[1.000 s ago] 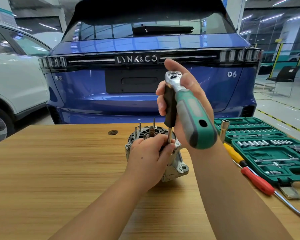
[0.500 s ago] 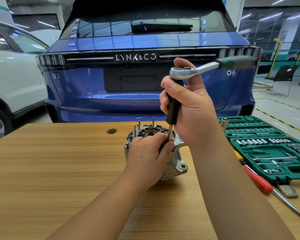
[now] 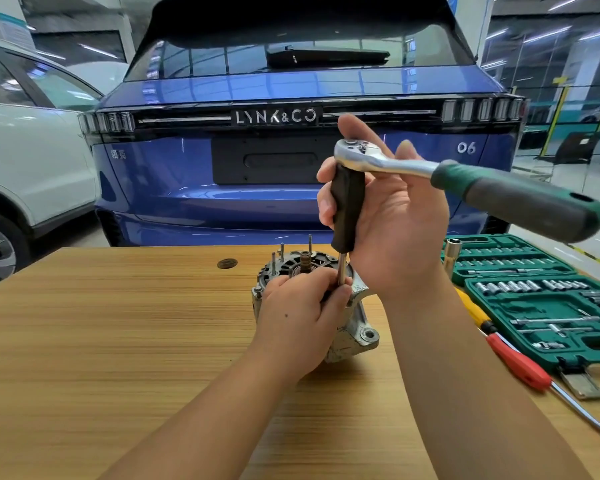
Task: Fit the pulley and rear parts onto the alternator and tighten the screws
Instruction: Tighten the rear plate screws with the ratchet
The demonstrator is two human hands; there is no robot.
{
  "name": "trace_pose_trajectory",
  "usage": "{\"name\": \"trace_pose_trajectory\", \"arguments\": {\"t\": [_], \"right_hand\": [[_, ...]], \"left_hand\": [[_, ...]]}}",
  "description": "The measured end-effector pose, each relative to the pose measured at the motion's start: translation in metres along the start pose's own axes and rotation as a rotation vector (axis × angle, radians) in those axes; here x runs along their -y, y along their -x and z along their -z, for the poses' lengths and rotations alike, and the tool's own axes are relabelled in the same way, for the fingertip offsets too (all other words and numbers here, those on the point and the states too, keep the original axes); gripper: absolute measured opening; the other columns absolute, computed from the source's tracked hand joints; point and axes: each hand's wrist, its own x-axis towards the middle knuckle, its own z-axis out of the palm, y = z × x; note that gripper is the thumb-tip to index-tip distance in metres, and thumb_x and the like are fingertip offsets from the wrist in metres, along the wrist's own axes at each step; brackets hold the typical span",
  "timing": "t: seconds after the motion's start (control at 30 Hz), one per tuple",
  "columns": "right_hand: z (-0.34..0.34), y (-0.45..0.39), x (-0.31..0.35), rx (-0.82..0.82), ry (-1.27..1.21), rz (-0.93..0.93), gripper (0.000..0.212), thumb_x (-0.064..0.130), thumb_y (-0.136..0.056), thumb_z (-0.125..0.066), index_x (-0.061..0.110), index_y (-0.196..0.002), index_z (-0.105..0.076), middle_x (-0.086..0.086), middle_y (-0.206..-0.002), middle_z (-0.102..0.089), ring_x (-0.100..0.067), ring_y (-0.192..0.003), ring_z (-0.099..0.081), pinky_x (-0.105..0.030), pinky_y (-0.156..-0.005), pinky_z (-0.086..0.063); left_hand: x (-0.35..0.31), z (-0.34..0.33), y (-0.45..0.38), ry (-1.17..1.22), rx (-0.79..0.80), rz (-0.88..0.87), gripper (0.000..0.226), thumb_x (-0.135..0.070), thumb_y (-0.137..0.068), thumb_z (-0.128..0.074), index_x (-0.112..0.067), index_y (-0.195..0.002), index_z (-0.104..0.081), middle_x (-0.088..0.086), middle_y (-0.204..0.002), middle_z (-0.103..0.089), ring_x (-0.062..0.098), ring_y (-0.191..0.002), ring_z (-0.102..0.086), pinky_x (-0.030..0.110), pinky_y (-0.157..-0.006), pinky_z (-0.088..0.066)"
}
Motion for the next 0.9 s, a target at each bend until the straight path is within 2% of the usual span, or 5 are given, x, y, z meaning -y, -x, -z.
{"name": "trace_pose_trajectory", "arguments": {"t": [0.17, 0.3, 0.53, 0.67, 0.9], "right_hand": [[-0.011, 0.002, -0.001, -0.23, 0.151, 0.046, 0.038, 0.031, -0.092, -0.059, 0.016, -0.126, -0.052, 0.001, -0.076, -0.058, -0.015, -0.061, -0.048, -0.027, -0.058, -0.041], [-0.013, 0.001, -0.002, -0.433, 0.378, 0.141, 0.012, 0.021, -0.092, -0.071, 0.013, -0.092, -0.062, 0.006, -0.059, -0.044, -0.013, -0.05, -0.03, -0.025, -0.046, -0.029], [-0.002, 0.003, -0.001, -0.137, 0.215, 0.066, 0.037, 0.002, -0.093, -0.061, 0.018, -0.126, -0.054, 0.001, -0.075, -0.051, -0.012, -0.059, -0.043, -0.023, -0.06, -0.042], [-0.01, 0.001, -0.01, -0.111, 0.394, 0.255, 0.041, -0.002, -0.095, -0.059, 0.023, -0.127, -0.053, -0.003, -0.077, -0.05, -0.014, -0.061, -0.045, -0.024, -0.062, -0.046], [-0.005, 0.0, -0.009, -0.089, 0.259, 0.15, 0.043, -0.004, -0.095, -0.052, 0.027, -0.123, -0.063, -0.008, -0.077, -0.057, -0.022, -0.059, -0.044, -0.029, -0.053, -0.042]], "left_hand": [[-0.002, 0.001, -0.002, 0.006, 0.012, 0.006, 0.017, -0.038, -0.103, -0.048, -0.034, -0.098, -0.064, -0.019, -0.081, -0.063, -0.001, -0.08, -0.053, 0.043, -0.103, -0.035], [-0.003, 0.002, -0.001, -0.016, 0.039, 0.01, 0.024, -0.041, -0.103, -0.046, -0.033, -0.109, -0.068, -0.019, -0.091, -0.069, -0.001, -0.087, -0.058, 0.042, -0.107, -0.032], [-0.006, 0.004, -0.001, 0.014, 0.028, 0.007, 0.014, -0.039, -0.103, -0.049, -0.038, -0.095, -0.061, -0.022, -0.075, -0.062, -0.011, -0.082, -0.052, 0.036, -0.099, -0.032], [-0.008, 0.005, 0.0, 0.007, 0.041, 0.015, 0.018, -0.037, -0.102, -0.046, -0.04, -0.086, -0.052, -0.021, -0.068, -0.056, -0.005, -0.073, -0.052, 0.039, -0.099, -0.035], [-0.008, 0.007, 0.001, 0.055, 0.023, 0.035, 0.038, -0.035, -0.102, -0.049, -0.039, -0.065, -0.042, -0.019, -0.061, -0.056, 0.002, -0.07, -0.055, 0.051, -0.092, -0.046]]}}
